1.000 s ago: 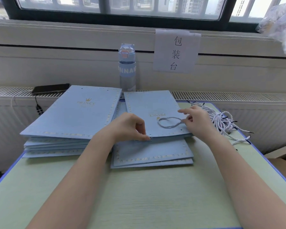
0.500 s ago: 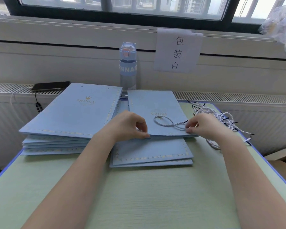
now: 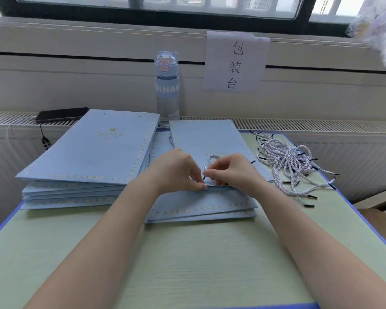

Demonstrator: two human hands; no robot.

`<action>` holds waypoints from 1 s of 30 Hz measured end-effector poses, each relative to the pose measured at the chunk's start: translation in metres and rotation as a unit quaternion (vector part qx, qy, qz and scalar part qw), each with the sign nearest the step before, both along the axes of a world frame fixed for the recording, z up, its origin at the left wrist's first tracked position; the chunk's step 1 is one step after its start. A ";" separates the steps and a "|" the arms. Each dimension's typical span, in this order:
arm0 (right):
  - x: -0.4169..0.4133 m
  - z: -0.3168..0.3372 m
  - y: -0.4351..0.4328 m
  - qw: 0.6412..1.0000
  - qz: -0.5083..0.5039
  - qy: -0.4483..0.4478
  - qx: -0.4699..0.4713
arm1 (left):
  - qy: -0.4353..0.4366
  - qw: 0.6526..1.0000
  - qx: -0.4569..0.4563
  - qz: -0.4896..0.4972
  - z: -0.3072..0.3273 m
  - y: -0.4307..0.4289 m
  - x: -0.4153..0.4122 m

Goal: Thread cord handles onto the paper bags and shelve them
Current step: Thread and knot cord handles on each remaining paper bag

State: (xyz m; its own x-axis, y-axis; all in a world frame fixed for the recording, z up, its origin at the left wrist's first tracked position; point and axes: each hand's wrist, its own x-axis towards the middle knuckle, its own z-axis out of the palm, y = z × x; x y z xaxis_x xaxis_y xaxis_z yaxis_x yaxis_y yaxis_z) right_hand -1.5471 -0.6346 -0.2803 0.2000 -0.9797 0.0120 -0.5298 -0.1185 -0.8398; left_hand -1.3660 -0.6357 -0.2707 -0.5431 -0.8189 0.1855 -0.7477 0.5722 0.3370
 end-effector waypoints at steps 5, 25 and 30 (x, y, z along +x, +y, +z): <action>-0.001 0.001 -0.001 0.998 0.000 0.040 -0.054 | 0.011 1.000 0.019 -0.014 0.002 0.001 0.000; -0.012 0.009 -0.003 0.986 -0.004 0.077 -0.146 | 0.219 0.973 -0.063 -0.025 -0.004 -0.003 0.002; -0.013 0.012 -0.003 0.986 0.016 0.105 -0.129 | 0.224 0.973 -0.041 -0.022 -0.005 -0.003 0.001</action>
State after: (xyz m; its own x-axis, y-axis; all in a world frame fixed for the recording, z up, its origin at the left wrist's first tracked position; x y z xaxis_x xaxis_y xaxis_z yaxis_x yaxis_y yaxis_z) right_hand -1.5602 -0.6371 -0.2684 0.2559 -0.9423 0.2156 -0.6804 -0.3340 -0.6522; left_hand -1.3646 -0.6389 -0.2752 -0.4264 -0.7698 0.4750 -0.5107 0.6383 0.5760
